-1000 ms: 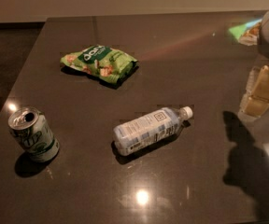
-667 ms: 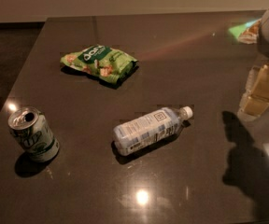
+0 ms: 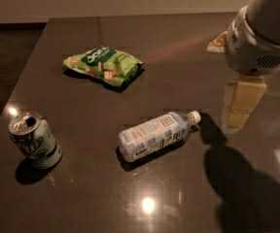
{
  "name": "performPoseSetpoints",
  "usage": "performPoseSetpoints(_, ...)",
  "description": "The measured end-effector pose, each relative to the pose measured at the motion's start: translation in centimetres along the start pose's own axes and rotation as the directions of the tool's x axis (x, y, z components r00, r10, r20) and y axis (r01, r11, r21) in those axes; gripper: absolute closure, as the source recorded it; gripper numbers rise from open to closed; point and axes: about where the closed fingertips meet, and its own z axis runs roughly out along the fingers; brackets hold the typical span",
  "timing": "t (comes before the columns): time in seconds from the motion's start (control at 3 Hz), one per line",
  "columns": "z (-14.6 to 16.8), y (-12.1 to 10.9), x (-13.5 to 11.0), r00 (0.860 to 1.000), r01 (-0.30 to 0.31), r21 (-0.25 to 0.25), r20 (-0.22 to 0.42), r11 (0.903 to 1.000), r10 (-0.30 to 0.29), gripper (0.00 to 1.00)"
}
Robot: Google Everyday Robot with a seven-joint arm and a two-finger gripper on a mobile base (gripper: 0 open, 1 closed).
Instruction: Place blue plastic bottle upright
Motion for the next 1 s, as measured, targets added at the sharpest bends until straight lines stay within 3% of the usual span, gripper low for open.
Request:
performPoseSetpoints(0.33,2.2,1.0,-2.1,0.992,0.120,-0.032,-0.027,0.9922,-0.121,0.00)
performPoseSetpoints(0.67,4.4,1.6,-3.9,0.975,0.214,-0.092,-0.038,0.9724,-0.219,0.00)
performPoseSetpoints(1.0,6.3,2.5,-5.5,0.954,0.293,-0.160,-0.019,0.9426,-0.300,0.00)
